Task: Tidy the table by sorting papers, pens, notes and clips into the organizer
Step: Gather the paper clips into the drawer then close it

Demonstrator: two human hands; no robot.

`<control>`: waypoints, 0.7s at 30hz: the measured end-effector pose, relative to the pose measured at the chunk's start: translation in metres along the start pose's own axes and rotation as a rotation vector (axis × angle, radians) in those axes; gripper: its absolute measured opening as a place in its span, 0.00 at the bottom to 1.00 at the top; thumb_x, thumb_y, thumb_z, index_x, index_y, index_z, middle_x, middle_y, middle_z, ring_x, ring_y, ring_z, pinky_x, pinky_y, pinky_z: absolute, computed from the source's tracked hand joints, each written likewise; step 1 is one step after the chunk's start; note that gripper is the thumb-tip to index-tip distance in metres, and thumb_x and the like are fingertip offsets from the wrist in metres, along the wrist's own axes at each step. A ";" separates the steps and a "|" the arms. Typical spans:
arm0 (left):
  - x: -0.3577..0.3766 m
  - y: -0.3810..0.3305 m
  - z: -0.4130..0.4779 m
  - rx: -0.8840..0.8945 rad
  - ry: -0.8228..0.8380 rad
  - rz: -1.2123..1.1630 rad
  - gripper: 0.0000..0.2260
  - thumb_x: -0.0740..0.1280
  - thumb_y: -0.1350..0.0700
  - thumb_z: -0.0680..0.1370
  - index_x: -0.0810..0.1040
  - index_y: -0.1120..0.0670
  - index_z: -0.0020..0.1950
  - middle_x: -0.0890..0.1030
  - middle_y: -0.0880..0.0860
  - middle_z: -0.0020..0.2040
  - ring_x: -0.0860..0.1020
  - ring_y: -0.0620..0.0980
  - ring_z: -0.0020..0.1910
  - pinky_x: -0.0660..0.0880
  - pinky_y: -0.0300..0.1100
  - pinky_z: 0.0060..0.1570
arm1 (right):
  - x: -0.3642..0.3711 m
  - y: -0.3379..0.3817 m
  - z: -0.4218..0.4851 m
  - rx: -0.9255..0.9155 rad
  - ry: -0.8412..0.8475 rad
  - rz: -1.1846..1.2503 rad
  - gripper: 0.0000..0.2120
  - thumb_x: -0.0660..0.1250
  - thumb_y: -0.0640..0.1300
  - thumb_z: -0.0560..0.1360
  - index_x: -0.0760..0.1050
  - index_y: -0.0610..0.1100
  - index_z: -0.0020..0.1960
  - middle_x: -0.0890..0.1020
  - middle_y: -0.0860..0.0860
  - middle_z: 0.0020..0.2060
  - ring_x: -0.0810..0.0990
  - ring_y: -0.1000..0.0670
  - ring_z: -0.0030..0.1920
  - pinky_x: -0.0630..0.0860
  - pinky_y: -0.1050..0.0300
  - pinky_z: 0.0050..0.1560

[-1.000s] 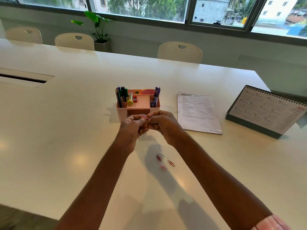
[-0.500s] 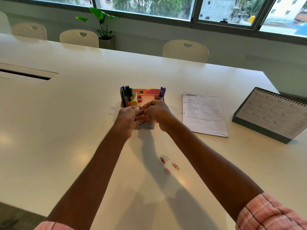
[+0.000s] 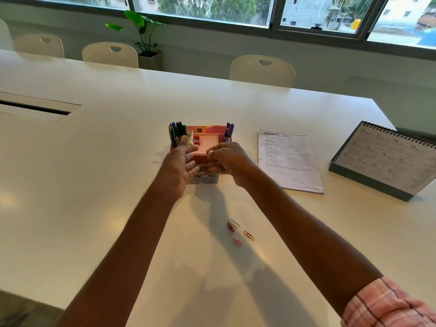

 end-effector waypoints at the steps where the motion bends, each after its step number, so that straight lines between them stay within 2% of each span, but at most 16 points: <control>1: 0.000 0.000 -0.002 0.012 -0.006 0.002 0.24 0.57 0.42 0.87 0.76 0.58 0.72 0.69 0.62 0.80 0.68 0.64 0.79 0.68 0.57 0.77 | -0.002 0.000 -0.002 -0.012 -0.002 0.011 0.05 0.69 0.40 0.82 0.82 0.40 0.56 0.86 0.40 0.53 0.86 0.44 0.50 0.85 0.48 0.54; 4: 0.000 0.001 -0.010 0.061 0.001 0.011 0.22 0.59 0.43 0.87 0.78 0.57 0.70 0.74 0.62 0.76 0.72 0.62 0.76 0.72 0.56 0.75 | -0.011 0.001 -0.013 -0.097 -0.004 0.052 0.06 0.69 0.40 0.83 0.82 0.39 0.56 0.86 0.39 0.51 0.87 0.41 0.49 0.86 0.49 0.52; 6: -0.001 0.005 -0.018 0.076 0.022 0.021 0.20 0.61 0.44 0.87 0.80 0.57 0.68 0.80 0.60 0.71 0.78 0.59 0.71 0.75 0.55 0.72 | -0.019 -0.001 -0.024 -0.153 0.016 0.051 0.06 0.69 0.40 0.83 0.82 0.39 0.56 0.86 0.38 0.51 0.87 0.43 0.48 0.85 0.52 0.49; 10: 0.000 0.021 -0.041 0.087 0.120 0.127 0.12 0.65 0.52 0.86 0.83 0.55 0.64 0.87 0.56 0.59 0.85 0.57 0.61 0.81 0.53 0.65 | -0.035 -0.024 -0.047 -0.192 0.032 -0.160 0.04 0.70 0.41 0.82 0.82 0.41 0.54 0.86 0.42 0.47 0.87 0.46 0.45 0.84 0.53 0.47; 13: 0.008 0.047 -0.054 0.115 0.230 0.395 0.09 0.69 0.56 0.83 0.84 0.51 0.62 0.87 0.52 0.56 0.85 0.55 0.58 0.83 0.51 0.60 | -0.042 -0.051 -0.062 -0.174 0.034 -0.480 0.05 0.74 0.44 0.79 0.83 0.44 0.54 0.86 0.48 0.45 0.84 0.52 0.43 0.84 0.53 0.47; 16: 0.017 0.088 -0.056 0.127 0.320 0.763 0.14 0.73 0.58 0.80 0.83 0.49 0.66 0.85 0.49 0.60 0.82 0.51 0.60 0.81 0.49 0.62 | -0.040 -0.076 -0.078 -0.140 0.057 -0.735 0.12 0.75 0.49 0.78 0.82 0.46 0.60 0.83 0.53 0.49 0.81 0.56 0.47 0.80 0.58 0.48; 19: 0.028 0.106 -0.051 0.335 0.282 1.147 0.21 0.75 0.58 0.78 0.81 0.49 0.70 0.80 0.49 0.66 0.76 0.50 0.66 0.75 0.47 0.67 | -0.038 -0.092 -0.094 -0.150 0.015 -0.864 0.16 0.75 0.52 0.77 0.82 0.46 0.62 0.82 0.50 0.54 0.80 0.51 0.52 0.81 0.52 0.53; 21: 0.038 0.109 -0.054 0.446 0.279 1.275 0.23 0.75 0.57 0.78 0.79 0.48 0.73 0.78 0.48 0.67 0.72 0.50 0.67 0.73 0.46 0.66 | -0.036 -0.099 -0.105 -0.170 -0.022 -0.968 0.18 0.74 0.56 0.77 0.82 0.46 0.62 0.81 0.48 0.55 0.79 0.48 0.55 0.80 0.48 0.54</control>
Point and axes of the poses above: each hand's wrist, its own z-axis towards the middle knuckle, its own x-axis out of the palm, y = z × x, the point moved 9 cm from there along z, towards the middle knuckle
